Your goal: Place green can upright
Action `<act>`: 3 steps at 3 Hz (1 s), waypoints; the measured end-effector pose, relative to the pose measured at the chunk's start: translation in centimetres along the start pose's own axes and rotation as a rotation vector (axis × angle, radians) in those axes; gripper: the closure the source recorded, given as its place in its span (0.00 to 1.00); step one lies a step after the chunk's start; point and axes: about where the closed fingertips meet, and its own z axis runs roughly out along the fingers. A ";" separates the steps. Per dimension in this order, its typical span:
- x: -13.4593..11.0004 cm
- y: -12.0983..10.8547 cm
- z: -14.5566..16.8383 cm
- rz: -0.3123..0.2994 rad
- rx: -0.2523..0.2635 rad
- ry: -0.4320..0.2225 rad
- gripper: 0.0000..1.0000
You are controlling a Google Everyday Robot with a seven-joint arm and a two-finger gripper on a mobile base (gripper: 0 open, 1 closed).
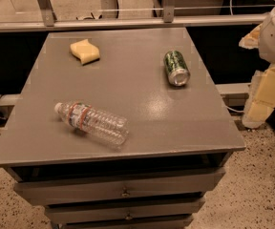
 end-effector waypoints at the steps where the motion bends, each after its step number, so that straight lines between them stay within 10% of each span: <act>1: -0.2 -0.3 0.2 0.009 0.002 -0.002 0.00; 3: -1.5 -4.8 4.6 0.110 0.006 -0.010 0.00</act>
Offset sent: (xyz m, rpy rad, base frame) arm 0.0289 0.0075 -0.0172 0.0317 0.0122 -0.0676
